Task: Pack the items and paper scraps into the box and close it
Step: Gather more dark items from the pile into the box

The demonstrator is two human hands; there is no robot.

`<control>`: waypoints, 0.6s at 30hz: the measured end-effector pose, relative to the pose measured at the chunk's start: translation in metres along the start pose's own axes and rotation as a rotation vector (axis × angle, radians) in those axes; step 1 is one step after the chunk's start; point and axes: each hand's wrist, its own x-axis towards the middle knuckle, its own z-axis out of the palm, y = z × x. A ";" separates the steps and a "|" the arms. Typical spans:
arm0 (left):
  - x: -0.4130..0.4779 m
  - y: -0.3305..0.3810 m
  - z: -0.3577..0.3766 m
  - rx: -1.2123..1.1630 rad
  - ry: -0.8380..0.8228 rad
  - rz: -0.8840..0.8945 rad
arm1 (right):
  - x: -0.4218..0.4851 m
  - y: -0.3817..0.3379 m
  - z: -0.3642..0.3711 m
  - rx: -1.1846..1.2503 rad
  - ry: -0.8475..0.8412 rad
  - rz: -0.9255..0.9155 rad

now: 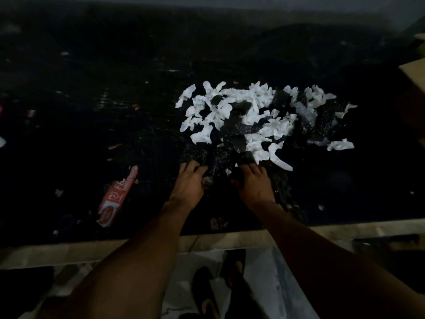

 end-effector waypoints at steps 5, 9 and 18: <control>0.000 0.005 0.008 -0.078 0.156 -0.025 | 0.000 0.004 -0.002 0.091 0.174 -0.057; 0.003 0.000 0.004 -0.060 0.168 0.030 | -0.002 0.016 0.004 0.046 0.245 -0.085; -0.008 0.019 0.022 -0.010 0.136 -0.158 | -0.004 0.022 0.013 0.152 0.209 0.062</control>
